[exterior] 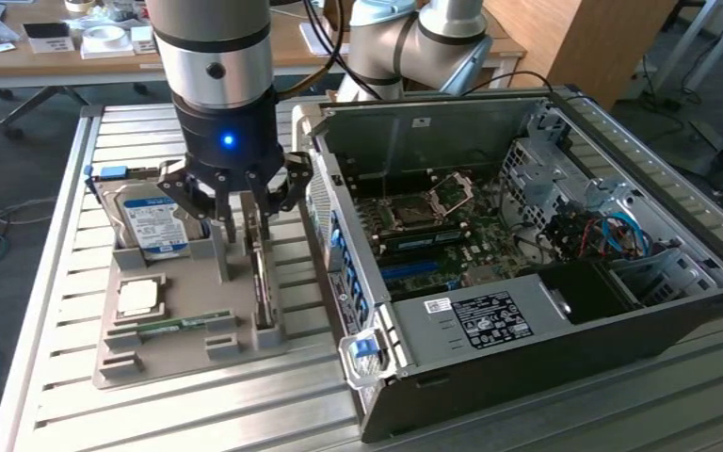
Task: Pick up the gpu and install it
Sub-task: 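Pick up the gpu and move the gpu toward the slot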
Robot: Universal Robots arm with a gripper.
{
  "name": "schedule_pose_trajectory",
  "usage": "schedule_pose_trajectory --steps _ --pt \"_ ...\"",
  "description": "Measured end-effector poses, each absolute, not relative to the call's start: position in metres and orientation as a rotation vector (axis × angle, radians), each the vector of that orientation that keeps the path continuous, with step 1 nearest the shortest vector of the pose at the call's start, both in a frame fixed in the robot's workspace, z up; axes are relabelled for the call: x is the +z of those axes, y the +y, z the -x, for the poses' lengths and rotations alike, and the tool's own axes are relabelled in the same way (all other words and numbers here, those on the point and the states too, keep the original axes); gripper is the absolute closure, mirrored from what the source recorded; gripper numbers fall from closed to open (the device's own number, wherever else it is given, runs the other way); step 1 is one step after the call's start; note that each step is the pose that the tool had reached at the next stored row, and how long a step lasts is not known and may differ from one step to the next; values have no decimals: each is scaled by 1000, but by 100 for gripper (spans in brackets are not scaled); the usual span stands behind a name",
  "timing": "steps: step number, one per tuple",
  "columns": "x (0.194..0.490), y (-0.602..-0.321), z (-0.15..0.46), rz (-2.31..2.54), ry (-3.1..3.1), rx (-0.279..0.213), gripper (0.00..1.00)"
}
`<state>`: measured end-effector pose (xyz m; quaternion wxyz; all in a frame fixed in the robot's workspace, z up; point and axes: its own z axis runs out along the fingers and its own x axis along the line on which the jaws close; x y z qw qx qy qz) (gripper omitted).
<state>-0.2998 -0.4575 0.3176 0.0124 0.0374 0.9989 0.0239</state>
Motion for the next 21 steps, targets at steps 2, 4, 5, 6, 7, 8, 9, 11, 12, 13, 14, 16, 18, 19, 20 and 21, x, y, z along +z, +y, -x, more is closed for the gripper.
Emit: schedule_pose_trajectory --steps 2,4,5,6,7,8,9,11,12,13,14,16,18,19,20,21 --pt "317 -457 300 -117 3114 75 59" --pt "316 -457 300 -117 3114 75 59" --pt "316 -457 300 -117 3114 75 59" --pt "316 -458 300 -117 3114 75 59" --pt "315 -457 300 -117 3114 75 59" --pt "315 -457 300 -117 3114 75 59" --pt "314 -457 300 -117 3114 75 59" --pt "313 -457 300 -117 3114 75 59" --pt "312 -457 300 -117 3114 75 59" --pt "311 -457 300 -117 3114 75 59" --pt "310 -457 300 -117 3114 75 59" --pt "308 -458 300 -117 3114 75 59" --pt "305 -458 300 -117 3114 75 59" --pt "304 -457 300 -117 3114 75 59" --pt "303 -458 300 -117 3114 75 59" --pt "302 -457 300 -117 3114 75 59"
